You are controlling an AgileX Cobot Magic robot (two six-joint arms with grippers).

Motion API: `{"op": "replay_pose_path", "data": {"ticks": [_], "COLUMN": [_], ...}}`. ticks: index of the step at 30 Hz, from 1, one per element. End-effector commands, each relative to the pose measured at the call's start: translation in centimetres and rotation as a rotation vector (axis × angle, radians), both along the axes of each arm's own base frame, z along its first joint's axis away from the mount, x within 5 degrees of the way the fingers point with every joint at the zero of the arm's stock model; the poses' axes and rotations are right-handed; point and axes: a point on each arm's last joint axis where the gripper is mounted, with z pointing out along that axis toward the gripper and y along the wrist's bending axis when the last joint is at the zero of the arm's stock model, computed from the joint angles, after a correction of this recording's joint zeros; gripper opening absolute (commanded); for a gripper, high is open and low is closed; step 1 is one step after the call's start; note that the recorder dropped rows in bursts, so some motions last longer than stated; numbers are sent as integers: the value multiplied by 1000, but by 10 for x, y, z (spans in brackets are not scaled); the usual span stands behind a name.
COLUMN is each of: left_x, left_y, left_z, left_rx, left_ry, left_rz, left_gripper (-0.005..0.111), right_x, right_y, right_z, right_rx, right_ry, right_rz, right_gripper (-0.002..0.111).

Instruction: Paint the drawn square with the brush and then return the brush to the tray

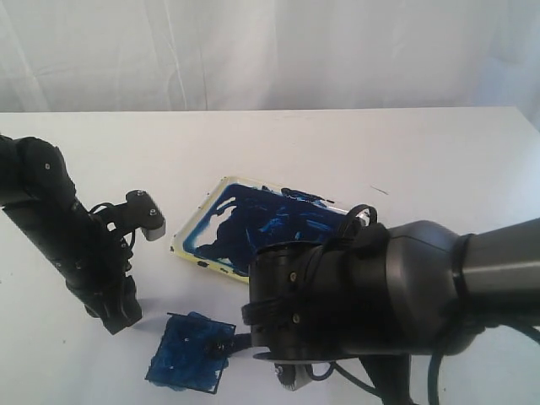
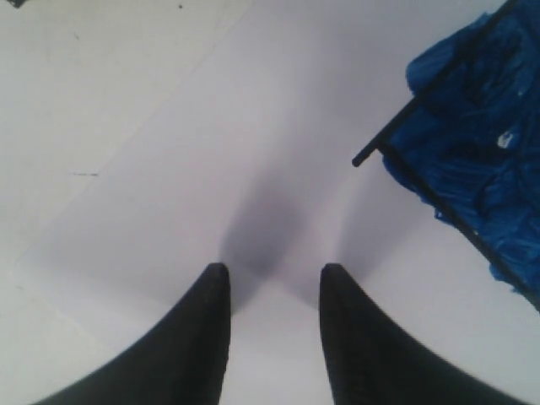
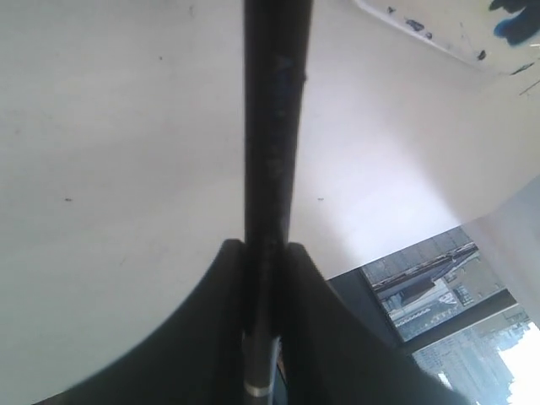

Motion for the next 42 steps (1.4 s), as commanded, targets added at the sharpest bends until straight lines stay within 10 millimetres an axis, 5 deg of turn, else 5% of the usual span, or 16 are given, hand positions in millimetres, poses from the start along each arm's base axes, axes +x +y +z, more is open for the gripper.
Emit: {"op": "replay_pose_path", "data": {"ticks": [1, 12, 22, 28, 34, 42], "left_x": [-7, -7, -8, -8, -8, -8], "left_y": [3, 3, 3, 3, 3, 3], "left_z": [-9, -9, -9, -9, -9, -9], "left_rx": [35, 35, 36, 36, 36, 36], "left_ry": [69, 71, 79, 81, 79, 79], "left_rz": [-27, -27, -29, -30, -29, -29], "left_gripper": [42, 42, 42, 42, 42, 42], "right_x": [1, 10, 65, 97, 128, 171], "right_y": [-5, -20, -70, -83, -80, -57], "right_z": [10, 28, 25, 38, 35, -2], "right_rx": [21, 91, 263, 424, 332, 267], "right_ry": [-24, -73, -84, -46, 1, 56], "right_rz": [-12, -92, -362, -512, -623, -587], "right_gripper": [0, 0, 0, 0, 0, 0]}}
